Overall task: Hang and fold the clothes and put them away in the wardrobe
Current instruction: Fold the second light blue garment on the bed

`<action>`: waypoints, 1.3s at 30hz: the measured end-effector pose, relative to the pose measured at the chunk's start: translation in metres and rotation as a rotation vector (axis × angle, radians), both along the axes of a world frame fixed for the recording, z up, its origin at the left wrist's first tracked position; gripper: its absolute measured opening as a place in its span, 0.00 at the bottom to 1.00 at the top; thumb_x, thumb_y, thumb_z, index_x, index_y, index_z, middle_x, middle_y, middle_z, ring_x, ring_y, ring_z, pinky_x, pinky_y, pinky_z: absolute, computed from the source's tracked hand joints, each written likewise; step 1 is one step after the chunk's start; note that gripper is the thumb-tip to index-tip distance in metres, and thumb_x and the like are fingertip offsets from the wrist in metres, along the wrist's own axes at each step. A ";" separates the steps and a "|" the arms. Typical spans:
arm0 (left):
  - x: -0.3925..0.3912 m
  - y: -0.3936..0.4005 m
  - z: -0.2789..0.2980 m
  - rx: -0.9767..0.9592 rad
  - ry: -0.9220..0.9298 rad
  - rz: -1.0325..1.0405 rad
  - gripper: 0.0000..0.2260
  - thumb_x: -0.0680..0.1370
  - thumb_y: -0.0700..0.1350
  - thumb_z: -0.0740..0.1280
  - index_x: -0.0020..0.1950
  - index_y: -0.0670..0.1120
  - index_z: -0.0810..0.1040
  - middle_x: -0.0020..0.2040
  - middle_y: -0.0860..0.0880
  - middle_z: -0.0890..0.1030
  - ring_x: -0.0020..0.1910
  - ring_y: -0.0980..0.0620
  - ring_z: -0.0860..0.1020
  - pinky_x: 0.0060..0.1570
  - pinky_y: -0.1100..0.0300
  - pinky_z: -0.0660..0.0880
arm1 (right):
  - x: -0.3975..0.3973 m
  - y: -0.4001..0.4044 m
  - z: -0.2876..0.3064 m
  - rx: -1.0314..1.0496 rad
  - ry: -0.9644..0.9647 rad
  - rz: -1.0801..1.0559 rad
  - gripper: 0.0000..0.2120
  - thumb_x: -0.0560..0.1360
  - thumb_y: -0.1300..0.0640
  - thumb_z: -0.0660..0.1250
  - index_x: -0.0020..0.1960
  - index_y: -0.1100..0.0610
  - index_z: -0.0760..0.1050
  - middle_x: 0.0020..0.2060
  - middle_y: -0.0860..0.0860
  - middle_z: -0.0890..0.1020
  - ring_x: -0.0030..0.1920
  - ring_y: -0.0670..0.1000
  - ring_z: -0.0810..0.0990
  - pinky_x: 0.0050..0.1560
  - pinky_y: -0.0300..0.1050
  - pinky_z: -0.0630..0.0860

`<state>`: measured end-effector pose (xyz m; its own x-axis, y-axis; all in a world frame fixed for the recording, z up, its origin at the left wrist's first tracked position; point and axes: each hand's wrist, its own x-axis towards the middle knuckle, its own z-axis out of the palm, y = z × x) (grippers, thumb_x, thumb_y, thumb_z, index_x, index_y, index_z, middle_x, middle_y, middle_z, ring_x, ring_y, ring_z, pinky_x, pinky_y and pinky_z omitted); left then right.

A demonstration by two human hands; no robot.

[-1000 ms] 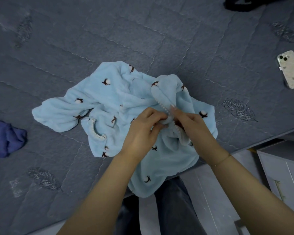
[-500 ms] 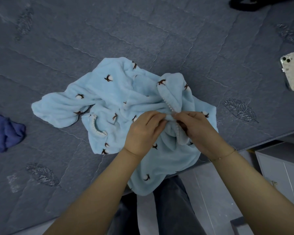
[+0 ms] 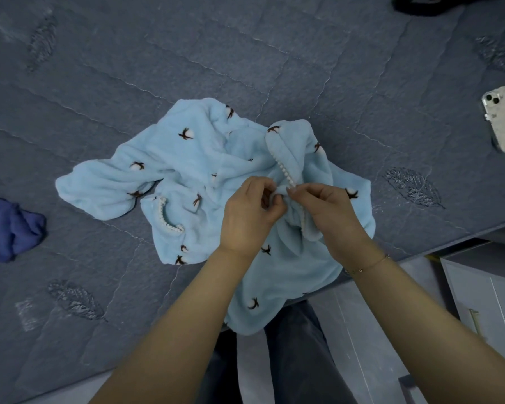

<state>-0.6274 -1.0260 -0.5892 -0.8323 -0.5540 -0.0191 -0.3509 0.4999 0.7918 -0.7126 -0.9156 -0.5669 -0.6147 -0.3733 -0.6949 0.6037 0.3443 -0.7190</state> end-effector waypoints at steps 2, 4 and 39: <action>0.002 -0.001 0.002 0.129 -0.049 0.049 0.05 0.72 0.36 0.71 0.46 0.39 0.78 0.42 0.45 0.79 0.40 0.49 0.78 0.43 0.54 0.76 | 0.002 0.001 -0.001 0.001 0.022 0.008 0.07 0.77 0.60 0.68 0.44 0.62 0.82 0.41 0.56 0.84 0.43 0.48 0.82 0.46 0.37 0.80; 0.003 -0.002 0.003 0.143 -0.073 0.038 0.05 0.72 0.36 0.71 0.45 0.39 0.77 0.41 0.46 0.79 0.40 0.49 0.77 0.43 0.54 0.75 | 0.005 0.002 -0.002 0.001 0.032 0.020 0.07 0.77 0.60 0.69 0.42 0.59 0.83 0.39 0.54 0.84 0.42 0.47 0.82 0.46 0.37 0.80; -0.104 -0.093 -0.019 -0.141 -0.380 -0.218 0.15 0.82 0.52 0.61 0.66 0.49 0.76 0.67 0.48 0.74 0.68 0.46 0.69 0.65 0.53 0.61 | -0.072 0.056 -0.023 0.321 0.597 -0.161 0.12 0.81 0.52 0.61 0.61 0.57 0.72 0.53 0.49 0.72 0.46 0.36 0.72 0.48 0.33 0.73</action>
